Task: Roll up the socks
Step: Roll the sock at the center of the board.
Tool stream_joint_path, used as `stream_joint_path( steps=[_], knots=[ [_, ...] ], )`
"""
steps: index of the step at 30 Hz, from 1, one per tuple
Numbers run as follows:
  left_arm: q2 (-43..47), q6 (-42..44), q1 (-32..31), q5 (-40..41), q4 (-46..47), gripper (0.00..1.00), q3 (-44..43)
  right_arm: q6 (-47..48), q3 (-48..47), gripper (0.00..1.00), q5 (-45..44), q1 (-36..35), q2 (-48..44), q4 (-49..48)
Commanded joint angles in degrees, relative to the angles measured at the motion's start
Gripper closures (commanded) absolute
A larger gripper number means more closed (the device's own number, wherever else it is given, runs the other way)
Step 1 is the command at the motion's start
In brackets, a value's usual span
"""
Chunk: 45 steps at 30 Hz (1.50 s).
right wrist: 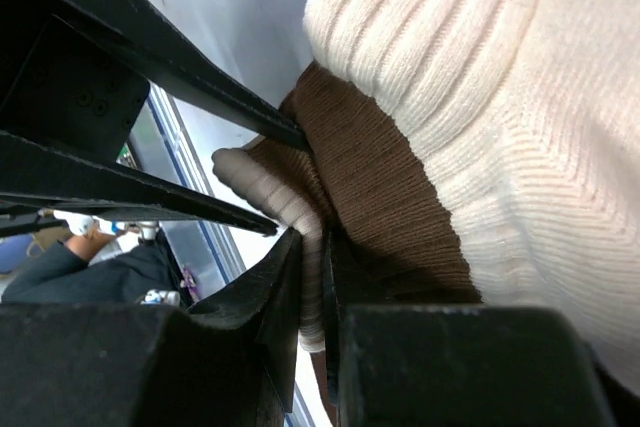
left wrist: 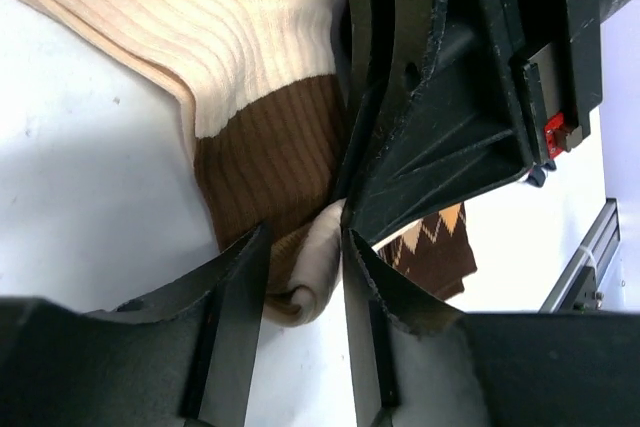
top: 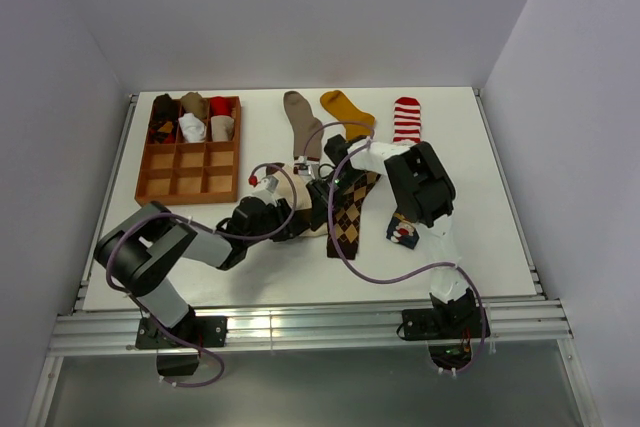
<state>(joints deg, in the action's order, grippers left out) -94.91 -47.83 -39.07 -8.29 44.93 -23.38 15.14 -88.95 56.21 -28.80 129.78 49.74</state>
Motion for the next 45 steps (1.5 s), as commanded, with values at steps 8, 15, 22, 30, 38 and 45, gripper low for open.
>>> stream_joint_path(
  steps=[8,15,22,30,38,45],
  knots=[
    [0.5,3.9,0.4,2.0,-13.1,0.62,1.8,4.2,-1.7,0.98,-3.5,-0.6,2.3,5.9],
    [1.0,-1.2,0.4,1.4,-22.8,0.95,0.3,3.2,1.2,0.79,-5.8,-0.6,-1.8,1.2],
    [1.9,-4.1,0.4,-2.5,-34.4,1.0,-0.9,3.6,7.9,0.55,-7.2,0.3,-12.1,-5.5],
    [5.9,-5.3,0.4,-5.8,-51.6,1.0,-3.7,7.4,16.2,0.56,-13.2,1.9,-23.3,-13.6],
    [6.5,-6.4,0.4,-9.8,-63.0,1.0,-8.7,12.0,27.1,0.57,-17.4,1.4,-35.9,-25.8],
    [0.4,-6.0,0.5,-13.6,-64.2,1.0,-12.1,18.0,39.0,0.57,-31.6,-11.1,-46.3,-34.0]
  ],
)
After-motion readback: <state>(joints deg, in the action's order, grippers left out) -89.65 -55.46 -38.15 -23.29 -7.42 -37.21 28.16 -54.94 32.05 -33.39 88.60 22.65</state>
